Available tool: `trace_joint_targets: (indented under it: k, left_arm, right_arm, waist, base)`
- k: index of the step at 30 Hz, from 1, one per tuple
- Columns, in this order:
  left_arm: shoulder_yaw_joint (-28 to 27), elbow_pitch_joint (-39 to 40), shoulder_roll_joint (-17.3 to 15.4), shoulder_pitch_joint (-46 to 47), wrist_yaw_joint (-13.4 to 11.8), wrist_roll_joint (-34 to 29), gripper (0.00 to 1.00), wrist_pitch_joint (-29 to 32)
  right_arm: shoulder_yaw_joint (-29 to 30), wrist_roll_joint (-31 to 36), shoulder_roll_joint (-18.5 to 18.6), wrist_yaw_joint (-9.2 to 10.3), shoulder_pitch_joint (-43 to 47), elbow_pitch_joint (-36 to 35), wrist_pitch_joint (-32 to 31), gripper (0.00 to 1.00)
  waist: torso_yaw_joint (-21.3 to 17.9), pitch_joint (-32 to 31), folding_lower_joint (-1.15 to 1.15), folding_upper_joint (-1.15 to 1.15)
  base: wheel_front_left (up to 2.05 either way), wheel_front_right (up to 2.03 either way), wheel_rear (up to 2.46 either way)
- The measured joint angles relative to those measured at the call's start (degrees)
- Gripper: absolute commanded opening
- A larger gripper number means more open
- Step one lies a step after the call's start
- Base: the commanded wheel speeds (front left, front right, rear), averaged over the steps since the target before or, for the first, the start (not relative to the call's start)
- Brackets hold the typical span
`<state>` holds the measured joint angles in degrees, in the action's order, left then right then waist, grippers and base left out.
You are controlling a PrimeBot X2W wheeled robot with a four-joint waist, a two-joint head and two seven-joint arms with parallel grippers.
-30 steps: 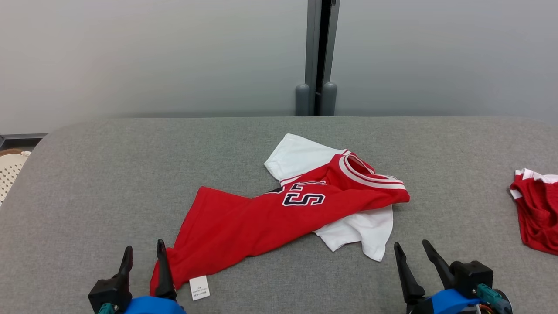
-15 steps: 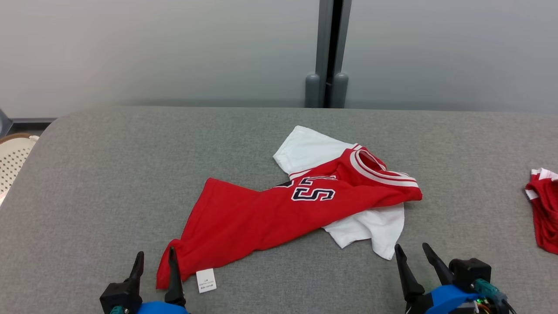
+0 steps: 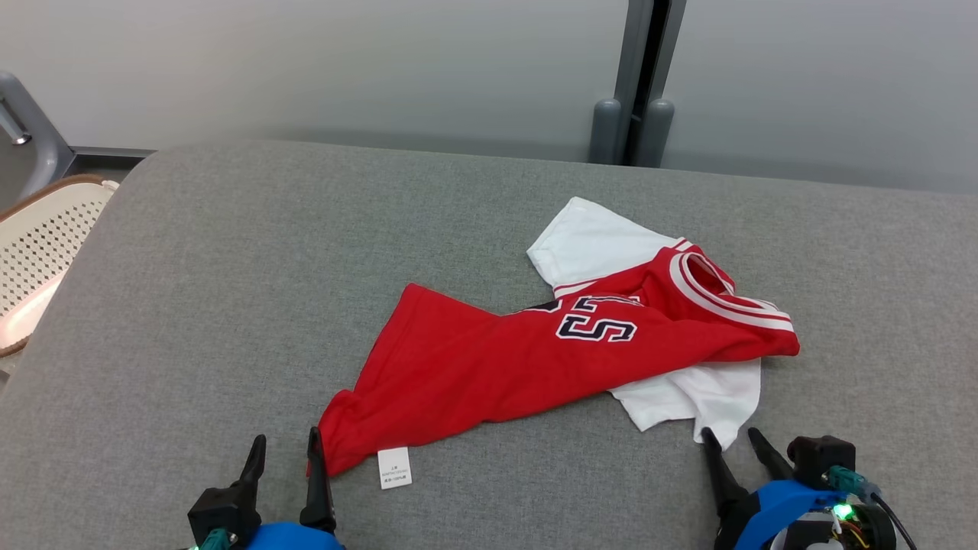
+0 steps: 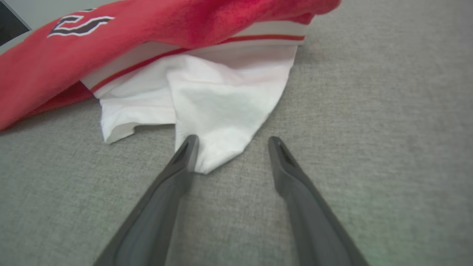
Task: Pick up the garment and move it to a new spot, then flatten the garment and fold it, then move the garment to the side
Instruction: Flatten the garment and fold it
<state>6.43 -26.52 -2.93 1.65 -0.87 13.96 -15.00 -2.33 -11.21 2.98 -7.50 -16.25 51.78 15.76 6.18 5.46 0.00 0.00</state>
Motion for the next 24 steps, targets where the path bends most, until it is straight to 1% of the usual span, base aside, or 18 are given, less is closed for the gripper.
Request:
trace_joint_targets:
  k: [1, 3, 6, 8, 12, 15, 19, 24]
  left_arm:
    - [-0.1, 0.0, 0.0, 0.0, 0.0, 0.0, 1.0, 0.0]
    - [-0.1, 0.1, 0.0, 0.2, 0.0, 0.0, 1.0, 0.0]
    - [-0.4, 0.2, 0.0, 0.2, -0.1, 0.5, 1.0, 0.0]
    - [-0.5, 0.3, 0.0, 0.1, -0.2, 0.8, 1.0, 0.0]
    - [-0.5, 0.5, 0.0, -0.3, -0.1, 1.2, 1.0, 0.0]
    - [0.2, 0.2, 0.0, -1.0, 0.5, 1.1, 1.0, 0.0]
    - [2.1, 0.0, 0.0, -2.3, 1.5, 1.2, 1.0, 0.0]
    - [4.8, 0.3, 0.0, -4.2, 3.0, 2.0, 1.0, 0.0]
  right_arm:
    - [0.1, 0.1, 0.0, -0.02, -0.4, 1.0, 0.1, 0.0]
    - [0.6, 0.6, 0.1, -0.01, -1.0, 1.8, 0.2, 0.0]
    - [2.9, 1.6, 0.1, -0.05, -1.0, 1.6, 0.0, 0.0]
    - [5.6, 3.0, -0.5, -0.08, 0.0, -0.1, -0.2, 0.0]
    - [11.4, 6.5, -0.3, -0.08, 4.3, -4.5, -0.3, 0.0]
    - [14.9, 8.9, -0.2, -0.07, 7.3, -7.1, -0.4, 0.0]
    - [18.4, 10.5, 0.2, -0.04, 9.9, -9.4, -0.6, 0.0]
    - [19.8, 11.7, 0.2, -0.03, 11.0, -10.6, -0.6, 0.0]
  waist:
    - [0.0, 0.1, 0.0, 0.0]
    - [-0.1, 0.3, 0.0, 0.0]
    - [-0.7, 0.2, 0.0, 0.0]
    - [-1.2, 0.0, 0.0, 0.0]
    - [-2.1, -0.8, 0.0, 0.0]
    - [-2.5, -1.6, 0.0, 0.0]
    - [-2.7, -2.4, 0.0, 0.0]
    - [-2.7, -2.8, 0.0, 0.0]
  base:
    - [0.0, 0.0, 0.0]
    - [0.0, 0.0, 0.0]
    - [0.0, 0.0, 0.0]
    - [0.0, 0.0, 0.0]
    - [0.0, 0.0, 0.0]
    - [0.0, 0.0, 0.0]
    - [0.0, 0.0, 0.0]
    - [0.0, 0.0, 0.0]
